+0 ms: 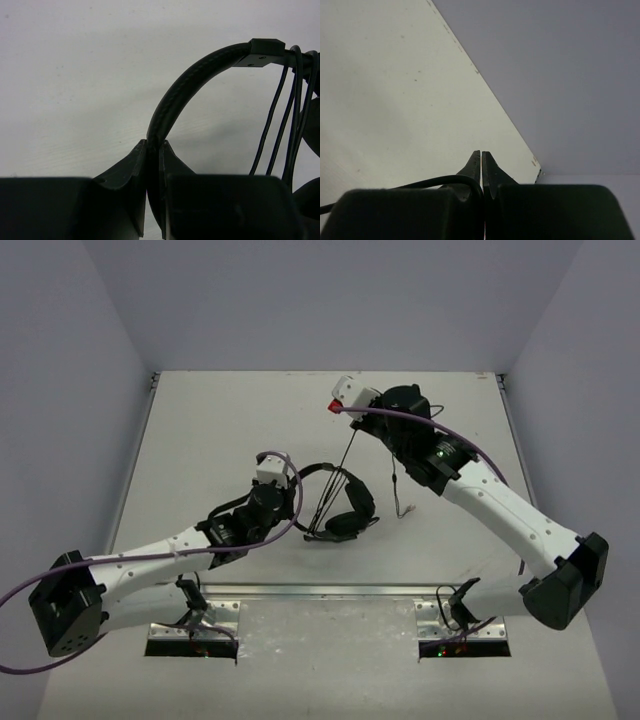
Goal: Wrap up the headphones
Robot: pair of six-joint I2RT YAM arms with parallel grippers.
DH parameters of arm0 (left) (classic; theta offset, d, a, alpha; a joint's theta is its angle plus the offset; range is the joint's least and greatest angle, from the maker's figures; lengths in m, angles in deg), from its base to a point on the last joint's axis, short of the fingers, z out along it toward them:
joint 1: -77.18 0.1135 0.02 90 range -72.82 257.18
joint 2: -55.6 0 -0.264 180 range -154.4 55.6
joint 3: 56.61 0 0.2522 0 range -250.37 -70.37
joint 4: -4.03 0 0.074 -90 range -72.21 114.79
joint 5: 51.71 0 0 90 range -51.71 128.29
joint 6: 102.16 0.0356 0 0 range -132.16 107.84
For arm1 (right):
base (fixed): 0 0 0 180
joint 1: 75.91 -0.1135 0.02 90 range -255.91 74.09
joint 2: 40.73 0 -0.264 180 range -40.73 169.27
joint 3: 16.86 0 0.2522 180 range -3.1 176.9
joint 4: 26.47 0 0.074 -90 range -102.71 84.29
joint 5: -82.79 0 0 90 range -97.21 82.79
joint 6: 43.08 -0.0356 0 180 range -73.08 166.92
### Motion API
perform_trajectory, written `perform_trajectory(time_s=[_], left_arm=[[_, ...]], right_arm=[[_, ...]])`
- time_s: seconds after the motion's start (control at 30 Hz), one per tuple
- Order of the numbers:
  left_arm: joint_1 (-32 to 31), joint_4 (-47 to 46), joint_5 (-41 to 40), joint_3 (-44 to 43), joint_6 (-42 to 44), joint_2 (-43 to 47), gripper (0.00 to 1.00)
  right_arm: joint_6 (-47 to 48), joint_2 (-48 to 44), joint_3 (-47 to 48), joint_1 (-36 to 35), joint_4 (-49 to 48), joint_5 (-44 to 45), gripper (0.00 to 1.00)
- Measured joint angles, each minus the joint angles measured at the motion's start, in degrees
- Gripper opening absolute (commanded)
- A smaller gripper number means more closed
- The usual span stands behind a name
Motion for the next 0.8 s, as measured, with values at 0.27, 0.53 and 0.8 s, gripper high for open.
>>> perform_trajectory(time_s=[0.27, 0.53, 0.8], left_arm=[[-3.76, 9.27, 4.44, -0.92, -6.16, 9.09, 0.00], [-4.07, 22.51, 4.04, -9.49, -9.27, 17.31, 0.00], [-4.42, 30.86, 6.91, -23.19, -6.19, 18.45, 0.00]], right_arm=[[-2.64, 5.64, -0.81, 4.63, -1.11, -2.47, 0.01], [-14.12, 5.81, -4.96, 8.94, -3.08, -11.85, 0.01], [-26.47, -3.48, -20.26, 9.44, -14.69, -31.76, 0.07]])
